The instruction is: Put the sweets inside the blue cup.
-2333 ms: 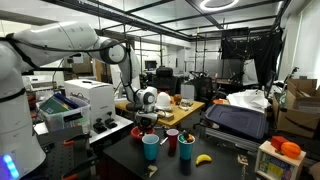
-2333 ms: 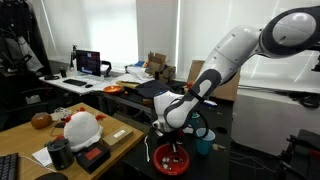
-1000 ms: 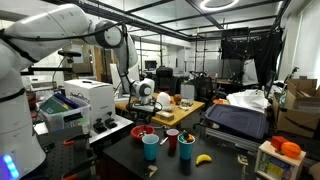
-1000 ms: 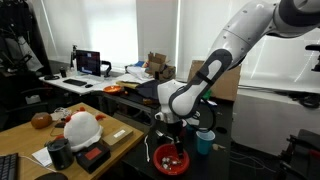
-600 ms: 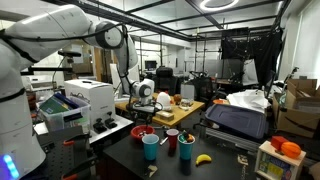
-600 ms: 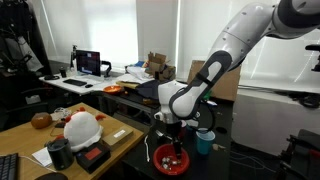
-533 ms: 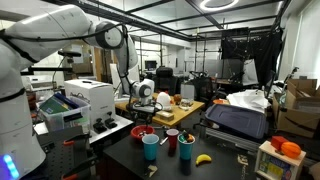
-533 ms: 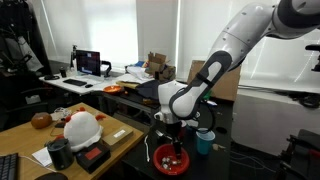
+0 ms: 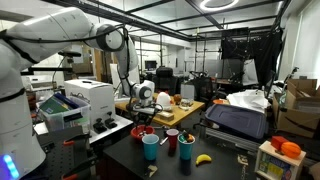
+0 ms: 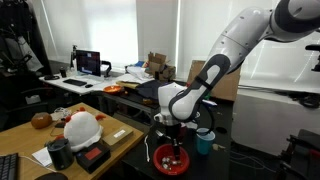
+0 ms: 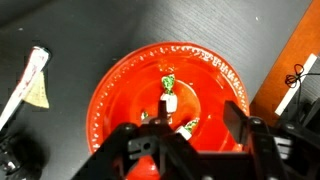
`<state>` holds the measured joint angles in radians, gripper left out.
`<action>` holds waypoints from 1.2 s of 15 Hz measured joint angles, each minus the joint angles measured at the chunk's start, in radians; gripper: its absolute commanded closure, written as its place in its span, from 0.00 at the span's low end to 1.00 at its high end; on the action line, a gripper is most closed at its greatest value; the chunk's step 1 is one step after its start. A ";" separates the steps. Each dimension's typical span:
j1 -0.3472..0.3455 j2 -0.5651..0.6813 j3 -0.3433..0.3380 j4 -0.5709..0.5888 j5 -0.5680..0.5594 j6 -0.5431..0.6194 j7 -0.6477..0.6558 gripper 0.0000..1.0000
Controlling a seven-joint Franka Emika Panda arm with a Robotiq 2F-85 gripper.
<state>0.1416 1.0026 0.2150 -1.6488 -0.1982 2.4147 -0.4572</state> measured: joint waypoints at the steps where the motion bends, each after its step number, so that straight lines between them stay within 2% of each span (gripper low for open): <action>1: 0.000 0.004 0.000 0.006 0.000 0.001 0.001 0.35; 4: 0.000 0.019 -0.002 0.024 0.000 0.001 0.012 0.38; 7: 0.000 0.041 -0.013 0.050 0.000 0.001 0.014 0.46; 9: 0.000 0.059 -0.022 0.073 0.000 0.001 0.015 0.48; 12: 0.000 0.094 -0.028 0.112 0.000 0.001 0.015 0.38; 16: 0.007 0.139 -0.023 0.158 0.000 0.001 0.015 0.33; 17: 0.011 0.149 -0.022 0.168 0.000 0.001 0.015 0.36; 18: 0.014 0.159 -0.021 0.176 0.000 0.001 0.015 0.34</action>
<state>0.1555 1.1613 0.1941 -1.4724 -0.1982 2.4162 -0.4423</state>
